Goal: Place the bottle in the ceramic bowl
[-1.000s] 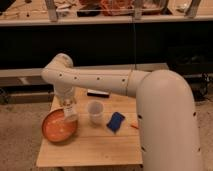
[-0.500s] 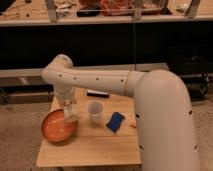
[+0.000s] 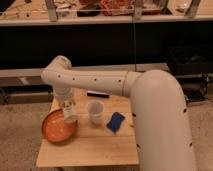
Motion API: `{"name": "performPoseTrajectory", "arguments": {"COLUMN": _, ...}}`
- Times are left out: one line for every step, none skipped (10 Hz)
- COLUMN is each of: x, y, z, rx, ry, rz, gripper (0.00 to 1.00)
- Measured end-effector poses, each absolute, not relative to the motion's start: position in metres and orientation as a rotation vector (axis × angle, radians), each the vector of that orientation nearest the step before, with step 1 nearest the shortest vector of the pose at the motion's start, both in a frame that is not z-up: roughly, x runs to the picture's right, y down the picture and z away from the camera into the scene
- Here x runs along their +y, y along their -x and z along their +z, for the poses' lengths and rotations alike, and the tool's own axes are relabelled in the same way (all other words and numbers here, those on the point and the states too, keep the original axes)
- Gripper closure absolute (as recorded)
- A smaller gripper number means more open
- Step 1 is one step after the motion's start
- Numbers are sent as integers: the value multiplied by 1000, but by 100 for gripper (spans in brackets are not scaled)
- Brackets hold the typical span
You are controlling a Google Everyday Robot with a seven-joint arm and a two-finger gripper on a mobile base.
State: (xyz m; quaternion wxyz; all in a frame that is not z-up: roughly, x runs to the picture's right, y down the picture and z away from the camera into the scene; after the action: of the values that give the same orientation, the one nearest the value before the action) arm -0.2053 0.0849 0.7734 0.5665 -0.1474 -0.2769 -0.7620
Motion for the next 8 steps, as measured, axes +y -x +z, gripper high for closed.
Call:
{"name": "performPoseTrajectory", "arguments": {"x": 86, "y": 206, "z": 775, "rx": -653, "ry": 349, "rz": -1793, "gripper": 100}}
{"name": "performPoseTrajectory", "arguments": {"x": 88, "y": 207, "z": 777, "rx": -656, "ry": 349, "rz": -1797, "gripper": 100}}
{"name": "performPoseTrajectory", "arguments": {"x": 89, "y": 209, "z": 778, "rx": -658, "ry": 350, "rz": -1801, "gripper": 100}}
{"name": "performPoseTrajectory", "arguments": {"x": 90, "y": 211, "z": 779, "rx": -659, "ry": 349, "rz": -1804, "gripper": 100}}
{"name": "performPoseTrajectory", "arguments": {"x": 91, "y": 212, "z": 781, "rx": -661, "ry": 350, "rz": -1807, "gripper": 100}}
{"name": "performPoseTrajectory", "arguments": {"x": 93, "y": 213, "z": 783, "rx": -662, "ry": 351, "rz": -1811, "gripper": 100}}
{"name": "performPoseTrajectory", "arguments": {"x": 94, "y": 214, "z": 785, "rx": -663, "ry": 352, "rz": -1812, "gripper": 100}}
{"name": "performPoseTrajectory", "arguments": {"x": 95, "y": 214, "z": 786, "rx": -663, "ry": 353, "rz": -1814, "gripper": 100}}
